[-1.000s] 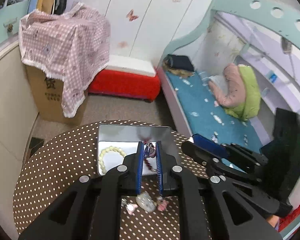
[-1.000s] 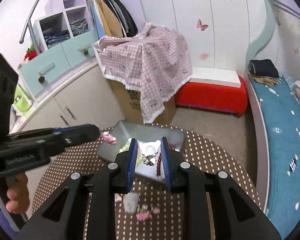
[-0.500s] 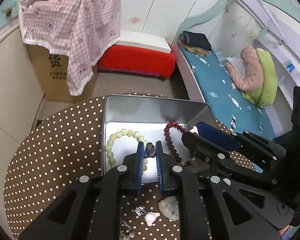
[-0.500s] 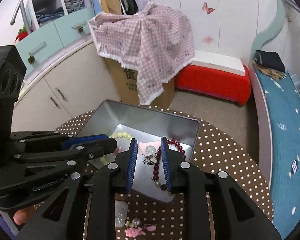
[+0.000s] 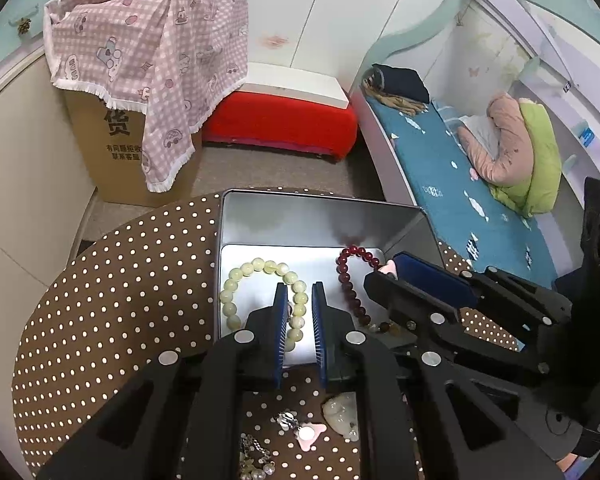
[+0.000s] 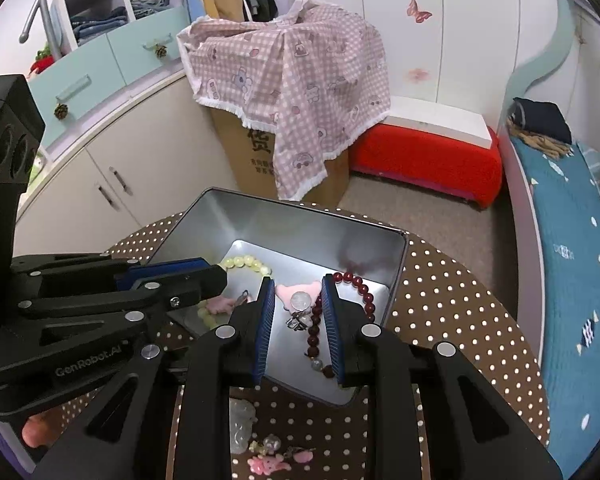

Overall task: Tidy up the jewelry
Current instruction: 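Lower both charms into the gray box and open both tools, then withdraw both tools from the box back over the table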

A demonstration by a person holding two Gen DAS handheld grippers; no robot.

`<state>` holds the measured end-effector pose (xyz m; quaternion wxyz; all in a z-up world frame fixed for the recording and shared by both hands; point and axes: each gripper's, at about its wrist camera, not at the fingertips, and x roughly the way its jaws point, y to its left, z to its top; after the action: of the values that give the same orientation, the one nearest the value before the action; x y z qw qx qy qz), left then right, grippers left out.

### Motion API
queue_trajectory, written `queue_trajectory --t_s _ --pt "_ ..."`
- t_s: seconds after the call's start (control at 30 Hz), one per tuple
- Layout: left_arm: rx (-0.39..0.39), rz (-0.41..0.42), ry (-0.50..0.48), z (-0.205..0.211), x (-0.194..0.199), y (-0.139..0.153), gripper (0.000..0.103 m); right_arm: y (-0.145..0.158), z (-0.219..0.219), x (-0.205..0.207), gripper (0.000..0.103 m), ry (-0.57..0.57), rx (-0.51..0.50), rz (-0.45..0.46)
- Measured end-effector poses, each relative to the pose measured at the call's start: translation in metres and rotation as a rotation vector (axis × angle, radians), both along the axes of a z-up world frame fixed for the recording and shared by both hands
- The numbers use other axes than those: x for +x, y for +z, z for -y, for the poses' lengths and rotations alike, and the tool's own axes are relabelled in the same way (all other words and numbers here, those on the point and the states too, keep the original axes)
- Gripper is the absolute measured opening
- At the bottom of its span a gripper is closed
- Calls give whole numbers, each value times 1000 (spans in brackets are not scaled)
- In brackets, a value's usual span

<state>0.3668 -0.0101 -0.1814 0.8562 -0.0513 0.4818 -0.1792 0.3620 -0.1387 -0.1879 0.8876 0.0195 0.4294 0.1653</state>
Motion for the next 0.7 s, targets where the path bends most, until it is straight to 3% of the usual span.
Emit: queue_trajectory --t_s 0.1,0.27,0.33,0.57,0.7 --pt "7 14 1 -1 -4 5 15 3 1 -3 26 -6 5 8" --pt "-10 47 20 -8 -16 19 36 14 6 -14 27 -21 10 30" --pt "-7 77 31 -11 -25 29 42 23 9 -22 36 -28 12 45" --pt "15 212 86 -22 -77 67 64 63 16 -65 45 -42 14 133" --pt "30 286 107 -27 -110 85 74 88 18 -98 56 -54 1 201"
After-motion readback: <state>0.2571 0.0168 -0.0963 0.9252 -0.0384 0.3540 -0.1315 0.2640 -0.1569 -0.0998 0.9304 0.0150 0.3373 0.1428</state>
